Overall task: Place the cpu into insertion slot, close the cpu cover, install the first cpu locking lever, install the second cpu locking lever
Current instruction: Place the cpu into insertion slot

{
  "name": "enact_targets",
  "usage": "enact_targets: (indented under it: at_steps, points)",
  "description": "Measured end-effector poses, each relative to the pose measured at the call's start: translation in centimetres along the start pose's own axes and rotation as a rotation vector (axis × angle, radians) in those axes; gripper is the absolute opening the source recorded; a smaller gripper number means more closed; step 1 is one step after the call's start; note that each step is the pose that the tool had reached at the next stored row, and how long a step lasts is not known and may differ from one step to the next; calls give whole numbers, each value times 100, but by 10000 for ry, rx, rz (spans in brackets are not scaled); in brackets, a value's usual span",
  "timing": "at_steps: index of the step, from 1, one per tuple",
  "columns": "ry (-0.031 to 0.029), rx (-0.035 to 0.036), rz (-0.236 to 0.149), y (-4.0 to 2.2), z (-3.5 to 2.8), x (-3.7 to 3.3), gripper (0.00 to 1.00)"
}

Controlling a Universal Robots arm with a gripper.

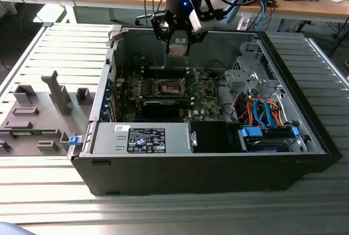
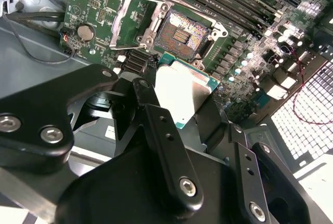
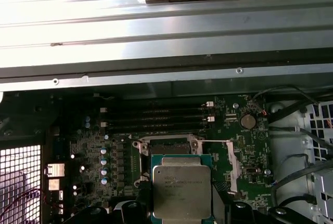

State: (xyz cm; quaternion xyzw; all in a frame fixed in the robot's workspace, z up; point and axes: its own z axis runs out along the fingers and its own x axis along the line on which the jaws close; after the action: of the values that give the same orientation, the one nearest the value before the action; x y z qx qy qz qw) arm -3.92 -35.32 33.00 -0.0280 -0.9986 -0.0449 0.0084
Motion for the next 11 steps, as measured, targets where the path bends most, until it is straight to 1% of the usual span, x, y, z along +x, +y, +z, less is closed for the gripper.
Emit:
enact_targets:
  at_steps: [11]
  points:
    - [-6,-1,67,0,1,0,54]
